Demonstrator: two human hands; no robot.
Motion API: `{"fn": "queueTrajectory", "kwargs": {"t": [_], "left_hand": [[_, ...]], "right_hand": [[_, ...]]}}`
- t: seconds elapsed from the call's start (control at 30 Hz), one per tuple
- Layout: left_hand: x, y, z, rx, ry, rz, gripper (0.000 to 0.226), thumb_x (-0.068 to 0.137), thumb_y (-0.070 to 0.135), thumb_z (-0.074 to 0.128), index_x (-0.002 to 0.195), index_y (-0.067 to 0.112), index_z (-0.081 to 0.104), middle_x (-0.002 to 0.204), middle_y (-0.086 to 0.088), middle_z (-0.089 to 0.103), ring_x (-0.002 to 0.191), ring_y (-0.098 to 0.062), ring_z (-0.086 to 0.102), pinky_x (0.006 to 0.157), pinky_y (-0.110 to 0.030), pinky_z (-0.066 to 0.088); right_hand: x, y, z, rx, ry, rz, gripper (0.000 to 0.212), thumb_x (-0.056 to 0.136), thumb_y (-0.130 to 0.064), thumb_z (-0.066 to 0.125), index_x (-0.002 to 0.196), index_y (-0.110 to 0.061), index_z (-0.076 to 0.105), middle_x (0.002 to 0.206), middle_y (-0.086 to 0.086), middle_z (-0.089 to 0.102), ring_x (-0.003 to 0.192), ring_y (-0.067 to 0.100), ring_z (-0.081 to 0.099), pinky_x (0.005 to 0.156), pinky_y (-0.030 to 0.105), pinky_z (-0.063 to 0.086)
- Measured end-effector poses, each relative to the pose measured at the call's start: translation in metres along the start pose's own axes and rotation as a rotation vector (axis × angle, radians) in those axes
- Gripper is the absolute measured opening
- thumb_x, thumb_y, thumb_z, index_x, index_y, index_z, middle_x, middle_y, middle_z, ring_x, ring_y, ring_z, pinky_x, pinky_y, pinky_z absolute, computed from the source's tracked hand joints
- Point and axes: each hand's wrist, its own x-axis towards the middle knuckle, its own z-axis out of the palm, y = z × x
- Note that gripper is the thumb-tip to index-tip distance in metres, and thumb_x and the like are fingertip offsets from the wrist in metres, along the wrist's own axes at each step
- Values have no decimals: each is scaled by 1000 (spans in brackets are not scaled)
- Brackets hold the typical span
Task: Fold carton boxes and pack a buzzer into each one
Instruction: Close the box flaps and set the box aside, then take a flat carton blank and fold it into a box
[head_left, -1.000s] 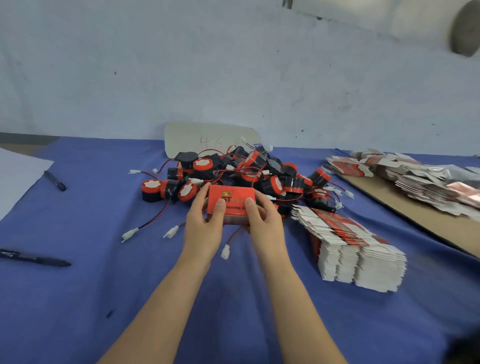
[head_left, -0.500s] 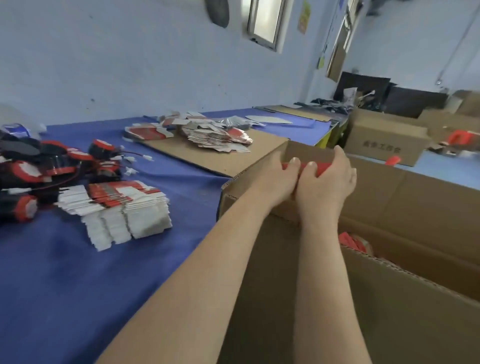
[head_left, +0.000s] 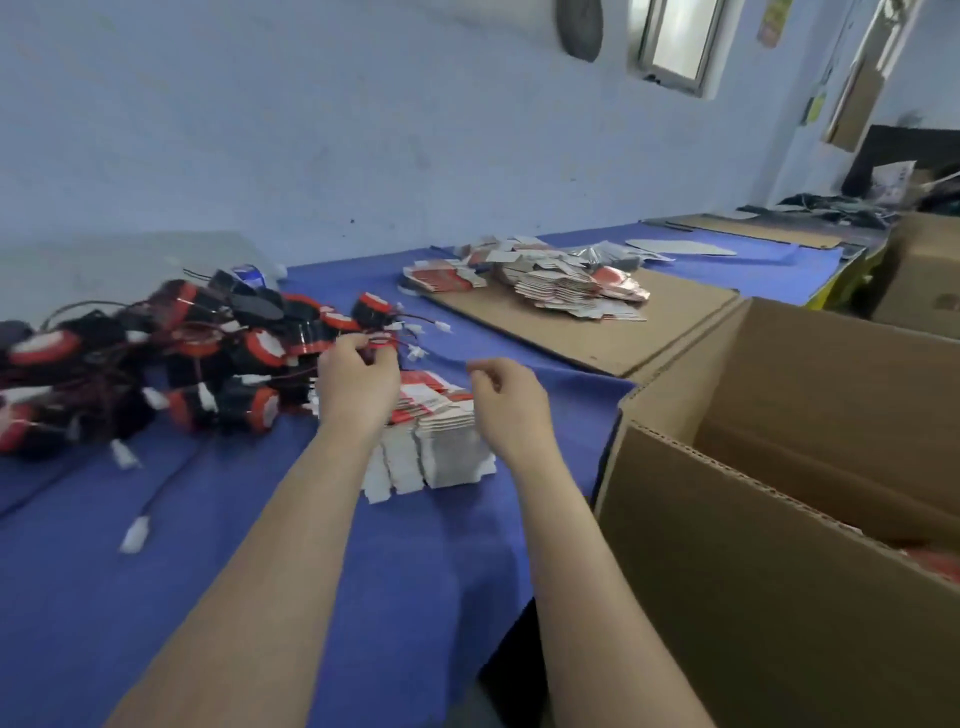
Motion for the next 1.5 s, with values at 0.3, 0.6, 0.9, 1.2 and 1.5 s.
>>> {"fn": "queueTrajectory", "kwargs": {"t": [0.3, 0.6, 0.9, 1.2, 1.5], "left_hand": [[38, -59, -26, 252, -100, -274, 45, 93, 26, 49, 123, -7, 52, 129, -26, 53, 120, -41, 48, 103, -44, 41], [38, -61, -22, 296, -74, -225, 39, 93, 26, 49, 125, 4, 56, 131, -19, 52, 120, -40, 47, 103, -41, 40], [35, -37, -33, -54, 109, 137, 52, 94, 9, 46, 144, 22, 40, 134, -7, 55, 123, -28, 50, 106, -44, 39], [19, -18, -128, 233, 287, 612, 37, 94, 7, 48, 130, 15, 54, 97, -4, 62, 73, -21, 51, 70, -25, 36], [-2, -80, -235, -396, 454, 211, 43, 92, 34, 61, 131, 20, 49, 112, 19, 61, 96, 12, 59, 73, -3, 44]], "right_hand": [[50, 1, 50, -496, -198, 143, 43, 96, -46, 43, 120, -11, 52, 126, 11, 56, 115, 32, 51, 98, 47, 39], [50, -19, 62, -633, -366, 108, 42, 99, -42, 35, 117, -18, 63, 111, 4, 64, 110, 27, 52, 113, 60, 10], [33, -39, 67, -183, -121, -100, 55, 98, -39, 45, 147, -21, 28, 136, 6, 53, 127, 30, 46, 107, 45, 33], [22, -92, 76, -106, 112, -272, 92, 80, -36, 70, 152, -21, 14, 154, 12, 23, 141, 29, 18, 112, 43, 22], [-38, -130, 190, 291, -297, -421, 12, 98, -16, 50, 102, -6, 55, 93, 5, 65, 88, 22, 61, 80, 37, 49]]}}
